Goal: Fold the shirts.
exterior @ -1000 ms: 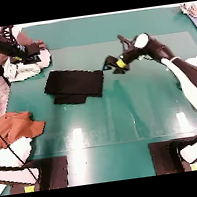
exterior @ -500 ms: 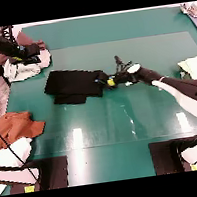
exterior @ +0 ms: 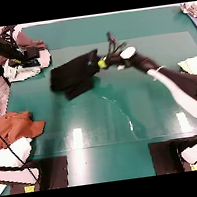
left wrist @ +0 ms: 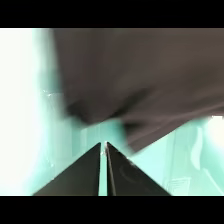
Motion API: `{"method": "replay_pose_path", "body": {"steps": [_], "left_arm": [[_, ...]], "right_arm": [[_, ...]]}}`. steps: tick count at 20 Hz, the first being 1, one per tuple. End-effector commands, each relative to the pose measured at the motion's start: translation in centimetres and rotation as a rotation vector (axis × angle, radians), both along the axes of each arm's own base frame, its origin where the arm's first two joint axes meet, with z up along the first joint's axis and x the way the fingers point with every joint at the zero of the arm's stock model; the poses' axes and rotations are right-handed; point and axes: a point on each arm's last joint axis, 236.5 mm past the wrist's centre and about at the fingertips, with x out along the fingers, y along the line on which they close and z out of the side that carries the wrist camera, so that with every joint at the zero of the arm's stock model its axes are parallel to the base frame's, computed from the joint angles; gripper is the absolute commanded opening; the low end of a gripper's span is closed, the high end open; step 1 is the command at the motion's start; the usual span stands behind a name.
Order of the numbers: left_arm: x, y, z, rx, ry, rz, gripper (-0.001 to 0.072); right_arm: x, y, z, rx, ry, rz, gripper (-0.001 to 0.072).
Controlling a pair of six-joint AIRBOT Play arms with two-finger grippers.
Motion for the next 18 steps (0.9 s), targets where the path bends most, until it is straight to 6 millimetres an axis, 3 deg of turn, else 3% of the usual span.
{"method": "replay_pose_path", "body": {"steps": [1,3,5,8,10,13,18], "left_arm": [[-0.3,0.0,-0.1,0.0,0.013,-0.005,0.0083],[-0.4,-0.3,-0.1,-0.013,0.015,-0.009,0.0083],[-0.2,-0.7,0.1,-0.024,0.008,-0.012,0.0083],[0.0,-1.0,0.3,-0.042,-0.002,-0.004,0.0082],[-0.2,-1.0,0.2,-0.043,0.007,-0.007,0.0082],[-0.4,-1.0,0.1,-0.042,0.018,-0.01,0.0081],[-0.5,-1.1,0.1,-0.044,0.02,-0.009,0.0081]], "right_arm": [[0.9,-13.5,4.5,-0.267,0.039,-0.16,0.0013],[0.7,-23.8,7.5,-0.378,0.07,-0.318,0.0013],[-0.8,-33.6,10.4,-0.423,0.117,-0.497,0.0013],[-3.2,-45.5,14.9,-0.426,0.104,-0.734,0.0013],[-4.7,-51.5,17.1,-0.421,0.077,-0.851,0.0013],[-6.8,-57.2,17.5,-0.426,0.126,-0.943,0.0013],[-9.0,-58.9,17.9,-0.393,0.162,-1.024,0.0013]]}}
